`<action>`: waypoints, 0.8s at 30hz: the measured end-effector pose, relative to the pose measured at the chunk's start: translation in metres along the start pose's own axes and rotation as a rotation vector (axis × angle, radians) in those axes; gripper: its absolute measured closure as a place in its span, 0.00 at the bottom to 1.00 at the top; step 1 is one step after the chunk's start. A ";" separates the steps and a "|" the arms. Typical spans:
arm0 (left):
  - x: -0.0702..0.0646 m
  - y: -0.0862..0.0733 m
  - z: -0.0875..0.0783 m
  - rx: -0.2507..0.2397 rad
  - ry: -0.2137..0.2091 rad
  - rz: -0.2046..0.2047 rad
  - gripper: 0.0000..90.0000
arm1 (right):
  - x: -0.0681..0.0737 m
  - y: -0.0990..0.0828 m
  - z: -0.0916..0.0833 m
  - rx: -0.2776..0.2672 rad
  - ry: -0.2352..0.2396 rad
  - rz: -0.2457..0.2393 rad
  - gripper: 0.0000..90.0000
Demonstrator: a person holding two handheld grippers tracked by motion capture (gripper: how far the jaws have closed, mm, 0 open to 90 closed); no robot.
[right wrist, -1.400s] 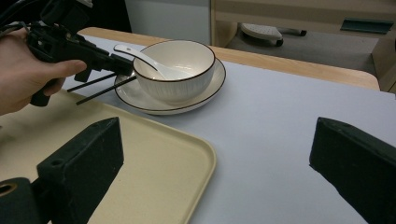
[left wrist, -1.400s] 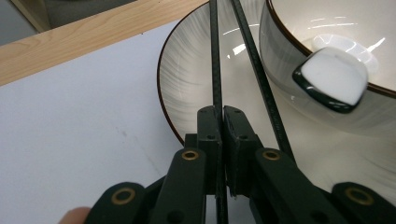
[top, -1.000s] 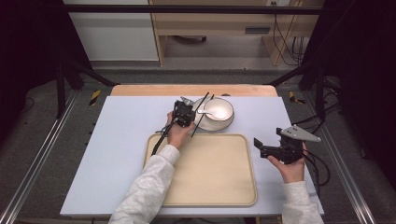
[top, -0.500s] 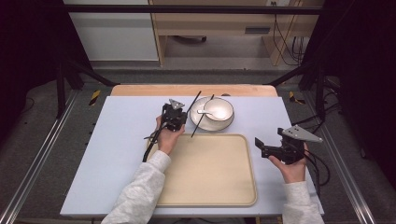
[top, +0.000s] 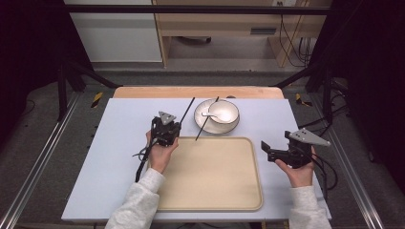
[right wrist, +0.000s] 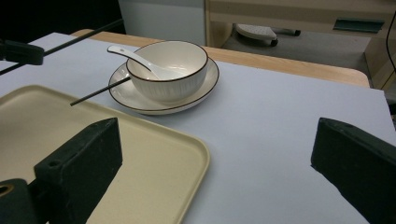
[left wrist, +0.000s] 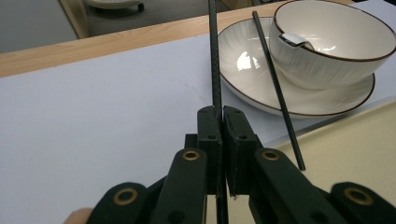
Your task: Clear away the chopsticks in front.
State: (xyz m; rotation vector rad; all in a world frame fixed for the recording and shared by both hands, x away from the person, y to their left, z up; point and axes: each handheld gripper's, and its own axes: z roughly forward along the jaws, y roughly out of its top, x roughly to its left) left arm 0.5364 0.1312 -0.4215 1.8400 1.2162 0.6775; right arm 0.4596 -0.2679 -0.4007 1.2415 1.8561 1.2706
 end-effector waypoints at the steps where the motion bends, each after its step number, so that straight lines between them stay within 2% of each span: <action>1: 0.000 -0.003 -0.004 -0.005 -0.001 -0.001 0.95 | 0.000 0.000 0.000 0.001 0.000 -0.001 0.03; 10: -0.004 -0.028 -0.033 -0.028 0.008 -0.047 0.95 | 0.001 -0.001 0.000 0.009 0.003 0.000 0.03; 13: -0.008 -0.038 -0.042 -0.037 0.014 -0.044 0.95 | 0.001 -0.001 0.000 0.011 0.003 -0.002 0.03; 16: -0.010 -0.049 -0.052 -0.054 0.024 -0.076 0.95 | 0.002 -0.002 0.000 0.011 0.004 0.001 0.03; 18: -0.011 -0.057 -0.058 -0.053 0.042 -0.073 0.95 | 0.002 -0.002 0.000 0.010 0.004 0.002 0.03; 20: -0.010 -0.064 -0.063 -0.051 0.036 -0.092 0.95 | 0.002 -0.002 0.000 0.010 0.004 0.001 0.03; 21: -0.010 -0.068 -0.066 -0.051 0.051 -0.098 0.95 | 0.003 -0.002 0.000 0.011 0.004 0.001 0.03; 24: -0.008 -0.078 -0.073 -0.048 0.057 -0.121 0.95 | 0.003 -0.002 0.000 0.012 0.005 0.000 0.03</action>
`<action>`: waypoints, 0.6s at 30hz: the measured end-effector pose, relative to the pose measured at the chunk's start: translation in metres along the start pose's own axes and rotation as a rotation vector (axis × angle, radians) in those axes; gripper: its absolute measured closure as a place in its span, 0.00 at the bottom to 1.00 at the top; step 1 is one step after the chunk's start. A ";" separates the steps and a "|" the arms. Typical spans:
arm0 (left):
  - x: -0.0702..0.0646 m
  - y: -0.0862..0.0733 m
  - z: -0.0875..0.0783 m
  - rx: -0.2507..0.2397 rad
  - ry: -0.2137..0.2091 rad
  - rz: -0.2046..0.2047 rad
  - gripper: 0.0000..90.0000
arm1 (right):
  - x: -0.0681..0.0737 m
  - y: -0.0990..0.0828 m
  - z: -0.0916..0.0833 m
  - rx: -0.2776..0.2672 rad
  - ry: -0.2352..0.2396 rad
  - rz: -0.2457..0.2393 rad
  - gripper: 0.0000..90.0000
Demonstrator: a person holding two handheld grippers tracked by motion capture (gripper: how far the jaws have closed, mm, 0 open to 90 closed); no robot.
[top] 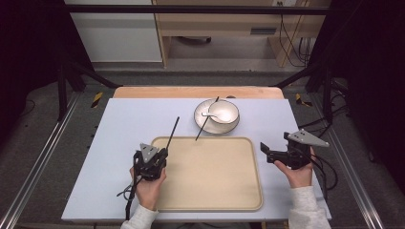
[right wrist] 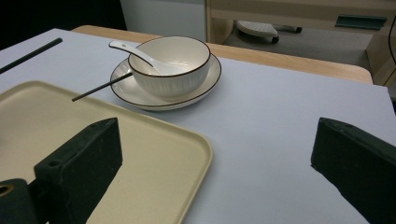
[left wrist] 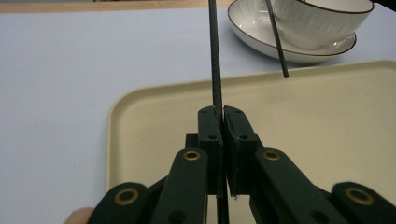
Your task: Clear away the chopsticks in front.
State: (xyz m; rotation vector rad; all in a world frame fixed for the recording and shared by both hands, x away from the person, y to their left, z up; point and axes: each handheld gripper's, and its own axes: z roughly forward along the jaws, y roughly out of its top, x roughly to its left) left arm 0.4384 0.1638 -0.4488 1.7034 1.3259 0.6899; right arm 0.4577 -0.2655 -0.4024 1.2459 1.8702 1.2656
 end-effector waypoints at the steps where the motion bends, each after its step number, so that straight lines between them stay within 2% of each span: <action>1: 0.001 -0.003 -0.003 0.001 0.007 -0.006 0.95 | 0.000 0.000 0.000 0.001 -0.001 0.000 0.03; 9: 0.008 -0.030 -0.024 0.007 0.045 -0.079 0.95 | 0.002 -0.001 0.002 0.005 0.000 -0.002 0.03; 13: 0.011 -0.041 -0.030 0.028 0.061 -0.092 0.95 | 0.002 -0.001 0.002 0.008 0.000 -0.006 0.03; 18: 0.012 -0.052 -0.029 0.056 0.094 -0.106 0.95 | 0.003 -0.002 0.003 0.015 0.000 -0.004 0.03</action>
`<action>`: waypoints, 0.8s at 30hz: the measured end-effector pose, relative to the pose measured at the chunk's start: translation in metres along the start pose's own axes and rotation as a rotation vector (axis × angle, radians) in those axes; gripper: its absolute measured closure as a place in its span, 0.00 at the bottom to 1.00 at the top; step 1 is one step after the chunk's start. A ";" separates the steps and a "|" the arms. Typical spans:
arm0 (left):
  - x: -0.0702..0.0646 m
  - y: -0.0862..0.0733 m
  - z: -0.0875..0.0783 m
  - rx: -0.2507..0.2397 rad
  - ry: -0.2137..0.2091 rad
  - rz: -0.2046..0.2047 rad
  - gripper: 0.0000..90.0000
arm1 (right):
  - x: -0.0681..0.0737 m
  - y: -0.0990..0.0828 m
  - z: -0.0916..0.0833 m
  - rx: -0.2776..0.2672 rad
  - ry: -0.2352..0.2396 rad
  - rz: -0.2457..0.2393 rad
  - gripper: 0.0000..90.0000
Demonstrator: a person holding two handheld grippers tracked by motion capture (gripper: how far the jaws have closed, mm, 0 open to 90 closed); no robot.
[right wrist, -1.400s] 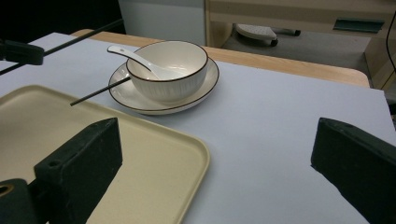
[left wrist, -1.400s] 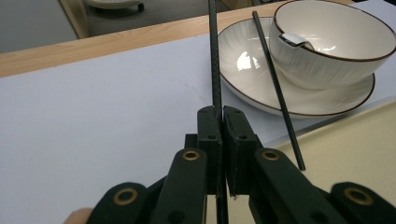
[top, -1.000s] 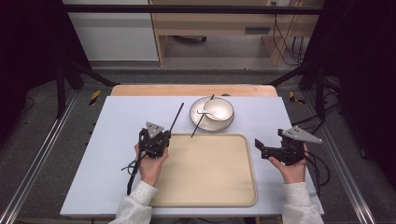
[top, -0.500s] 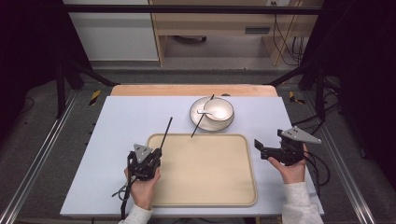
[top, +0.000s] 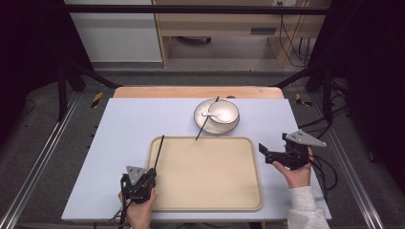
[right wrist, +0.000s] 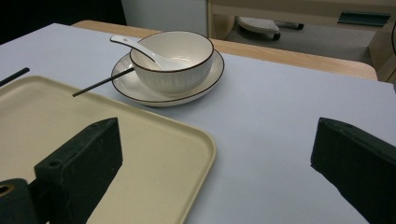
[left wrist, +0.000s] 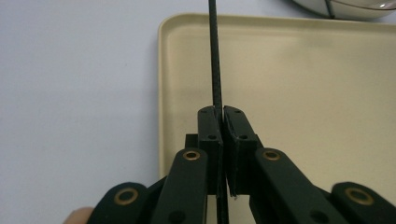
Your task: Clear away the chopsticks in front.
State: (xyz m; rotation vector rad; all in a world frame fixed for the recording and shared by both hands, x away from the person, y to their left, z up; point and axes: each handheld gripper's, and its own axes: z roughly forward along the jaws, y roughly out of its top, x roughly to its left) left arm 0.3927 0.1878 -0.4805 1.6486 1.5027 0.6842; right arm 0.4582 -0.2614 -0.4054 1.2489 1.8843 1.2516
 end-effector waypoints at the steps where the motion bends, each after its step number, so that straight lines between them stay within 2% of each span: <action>1: 0.001 -0.001 0.001 0.009 -0.004 -0.009 0.95 | 0.000 0.000 0.000 0.002 0.000 -0.002 0.03; 6: 0.001 -0.003 0.003 0.029 0.026 -0.003 0.95 | 0.000 0.000 0.001 0.005 0.000 -0.001 0.03; 13: 0.001 -0.001 0.007 0.074 0.029 -0.002 0.95 | 0.000 0.000 0.001 0.004 0.002 -0.001 0.03; 21: 0.001 0.005 0.008 0.077 0.017 0.013 0.89 | 0.000 -0.001 0.001 0.006 0.002 -0.003 0.03; 24: 0.002 0.012 0.005 0.045 -0.011 0.016 0.84 | 0.000 0.000 0.000 0.003 0.000 -0.003 0.03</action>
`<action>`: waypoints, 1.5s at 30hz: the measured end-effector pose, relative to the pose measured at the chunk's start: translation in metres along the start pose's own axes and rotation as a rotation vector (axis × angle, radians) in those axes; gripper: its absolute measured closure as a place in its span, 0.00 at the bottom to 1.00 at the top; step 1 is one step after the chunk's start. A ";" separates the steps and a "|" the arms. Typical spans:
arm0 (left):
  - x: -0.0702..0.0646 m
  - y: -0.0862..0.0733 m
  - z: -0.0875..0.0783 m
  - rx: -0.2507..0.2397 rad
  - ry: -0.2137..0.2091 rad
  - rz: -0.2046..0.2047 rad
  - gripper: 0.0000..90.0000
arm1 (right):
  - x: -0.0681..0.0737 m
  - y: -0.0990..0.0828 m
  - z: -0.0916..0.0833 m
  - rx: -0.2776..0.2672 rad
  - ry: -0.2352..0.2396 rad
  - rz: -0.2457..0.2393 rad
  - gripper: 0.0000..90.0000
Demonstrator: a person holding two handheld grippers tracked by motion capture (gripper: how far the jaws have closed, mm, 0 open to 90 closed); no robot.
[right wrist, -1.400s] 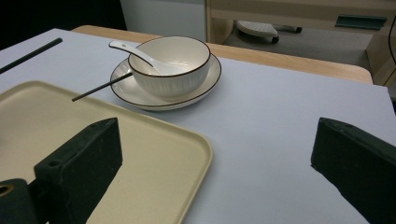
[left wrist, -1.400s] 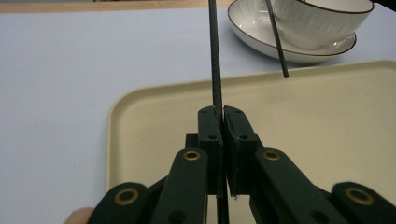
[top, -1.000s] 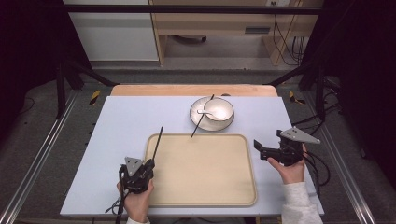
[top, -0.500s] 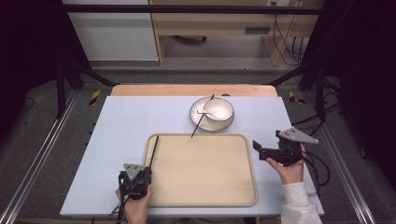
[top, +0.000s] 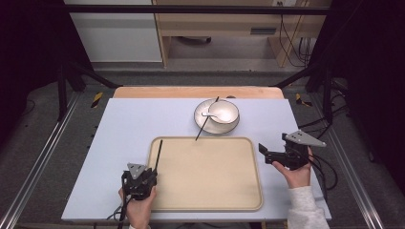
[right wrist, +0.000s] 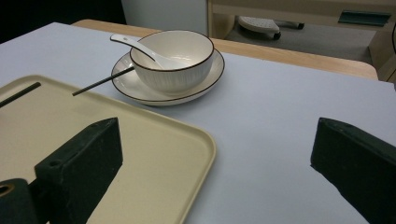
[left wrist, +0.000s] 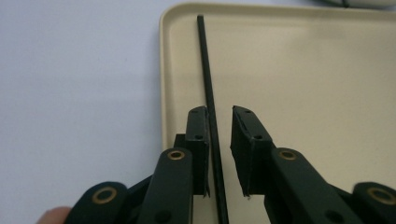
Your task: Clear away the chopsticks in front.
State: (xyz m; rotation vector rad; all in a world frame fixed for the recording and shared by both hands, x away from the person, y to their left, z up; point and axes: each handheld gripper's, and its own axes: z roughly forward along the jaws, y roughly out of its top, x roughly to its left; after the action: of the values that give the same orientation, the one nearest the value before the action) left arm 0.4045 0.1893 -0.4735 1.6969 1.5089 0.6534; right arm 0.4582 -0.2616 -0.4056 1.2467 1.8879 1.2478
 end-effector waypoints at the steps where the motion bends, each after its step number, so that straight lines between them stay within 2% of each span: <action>1: 0.001 0.003 -0.001 -0.010 -0.011 0.003 0.82 | 0.000 0.000 0.000 -0.004 0.002 0.006 0.03; 4: 0.002 0.015 -0.001 -0.038 -0.052 0.028 0.74 | 0.000 0.000 -0.001 -0.003 0.001 0.003 0.03; 7: 0.002 0.029 0.000 -0.091 -0.116 0.055 0.63 | 0.000 0.000 -0.001 -0.003 0.000 0.003 0.03; 10: 0.000 0.042 0.003 -0.114 -0.162 0.079 0.56 | 0.000 0.000 -0.001 -0.008 -0.001 0.005 0.03; 15: -0.007 0.060 0.016 -0.100 -0.210 0.121 0.45 | -0.001 0.000 -0.001 -0.009 -0.002 0.006 0.03; 21: -0.021 0.080 0.032 -0.090 -0.256 0.198 0.36 | -0.001 0.000 -0.001 -0.008 -0.003 0.005 0.03; 27: -0.035 0.092 0.051 -0.079 -0.318 0.221 0.32 | -0.001 0.000 -0.001 -0.009 0.001 0.009 0.03; 35: -0.051 0.108 0.070 -0.067 -0.334 0.266 0.28 | -0.001 0.000 -0.001 -0.008 0.000 0.003 0.03; 37: -0.056 0.112 0.074 -0.059 -0.330 0.274 0.28 | -0.001 0.001 -0.001 -0.009 0.001 0.005 0.03; 42: -0.070 0.121 0.090 -0.031 -0.350 0.306 0.27 | -0.001 0.001 -0.001 -0.008 0.002 0.003 0.03; 45: -0.074 0.125 0.097 -0.038 -0.356 0.314 0.27 | -0.001 0.001 -0.001 -0.010 0.000 0.005 0.03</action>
State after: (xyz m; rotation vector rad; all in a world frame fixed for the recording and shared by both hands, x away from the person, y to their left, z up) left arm 0.5424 0.0953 -0.4209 1.9215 0.9886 0.4999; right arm 0.4584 -0.2632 -0.4047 1.2469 1.8775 1.2581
